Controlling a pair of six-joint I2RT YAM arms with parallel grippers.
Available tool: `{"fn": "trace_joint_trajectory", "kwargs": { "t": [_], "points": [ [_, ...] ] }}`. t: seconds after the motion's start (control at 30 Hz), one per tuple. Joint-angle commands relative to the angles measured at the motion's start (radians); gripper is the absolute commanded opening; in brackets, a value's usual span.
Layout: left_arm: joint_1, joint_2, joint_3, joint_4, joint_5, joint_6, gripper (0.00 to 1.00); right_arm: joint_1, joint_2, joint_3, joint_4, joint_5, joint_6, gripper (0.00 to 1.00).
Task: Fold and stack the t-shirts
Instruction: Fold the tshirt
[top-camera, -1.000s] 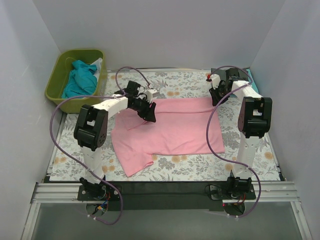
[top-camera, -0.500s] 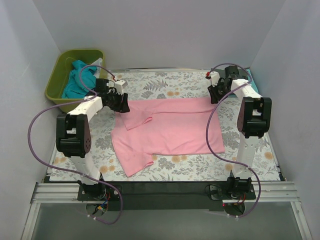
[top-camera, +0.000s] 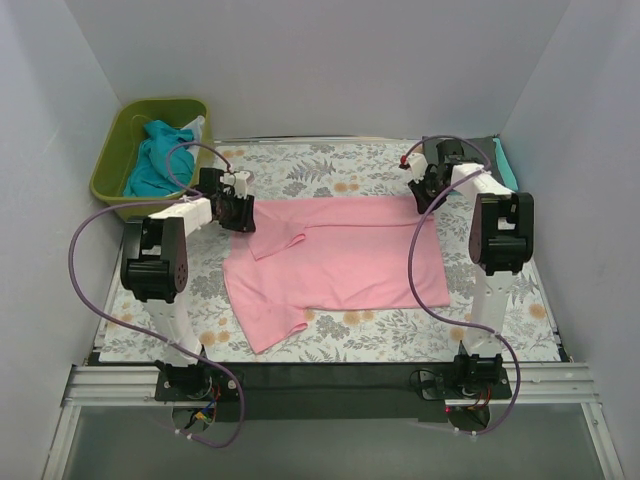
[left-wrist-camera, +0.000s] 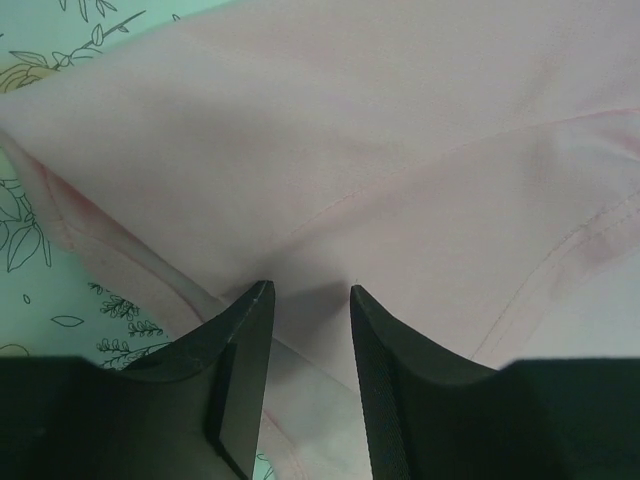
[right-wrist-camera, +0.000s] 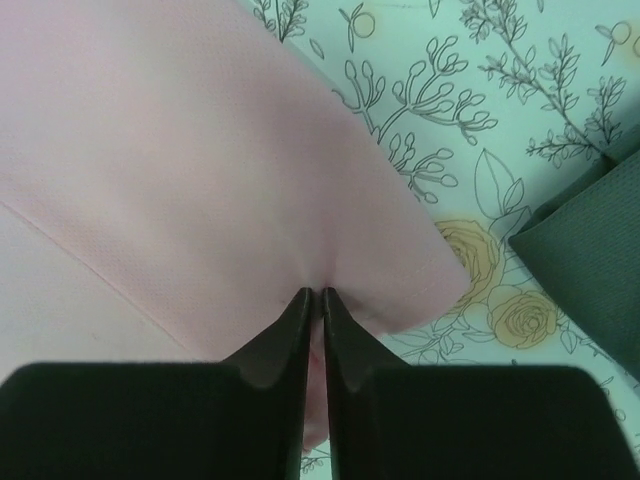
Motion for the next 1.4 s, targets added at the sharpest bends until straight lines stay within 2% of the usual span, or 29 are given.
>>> {"fn": "trace_joint_trajectory", "kwargs": {
  "t": [0.0,0.07,0.2,0.23,0.27,0.3,0.37,0.43,0.77,0.93,1.13,1.23,1.27,1.37],
  "points": [
    [-0.001,-0.036,-0.076,-0.044,-0.051,-0.018,0.35,-0.006,-0.027,-0.072,-0.048,0.075,-0.047,0.12],
    [-0.001,-0.079,-0.12,-0.046,-0.064,-0.018,0.33,-0.006,-0.057,-0.091,-0.054,0.069,-0.057,0.08],
    [0.0,-0.188,-0.126,-0.089,-0.059,-0.008,0.33,-0.005,-0.099,-0.076,-0.1,0.037,-0.051,0.11],
    [0.0,-0.202,-0.119,-0.092,-0.049,-0.008,0.33,-0.006,-0.11,-0.056,-0.106,0.02,-0.041,0.14],
    [0.0,-0.211,-0.107,-0.092,-0.041,-0.011,0.34,-0.006,-0.127,-0.039,-0.113,-0.02,-0.031,0.24],
    [0.0,-0.216,-0.072,-0.092,-0.033,-0.017,0.35,-0.005,-0.131,-0.022,-0.122,-0.038,-0.002,0.29],
    [0.0,-0.196,-0.007,-0.094,-0.016,-0.035,0.36,0.001,-0.127,0.039,-0.131,-0.084,0.023,0.35],
    [0.0,-0.162,0.03,-0.101,-0.015,-0.046,0.36,0.009,-0.114,0.07,-0.136,-0.094,0.046,0.35],
    [0.0,0.048,0.131,-0.066,-0.059,-0.113,0.36,0.067,0.057,0.128,-0.133,0.027,0.052,0.28],
    [0.005,0.138,0.179,-0.051,-0.174,-0.1,0.34,0.076,0.12,0.168,-0.12,0.057,0.063,0.27],
    [0.028,0.284,0.387,-0.06,-0.17,-0.069,0.34,0.083,0.261,0.349,-0.073,0.103,0.109,0.28],
    [0.028,0.326,0.487,-0.069,-0.138,-0.063,0.37,0.084,0.333,0.49,-0.073,0.109,0.126,0.31],
    [0.028,0.332,0.51,-0.087,-0.107,-0.06,0.38,0.09,0.338,0.522,-0.071,0.104,0.13,0.35],
    [0.028,0.283,0.558,-0.098,-0.04,-0.046,0.43,0.098,0.262,0.477,-0.073,0.055,0.134,0.48]
  ]
}}
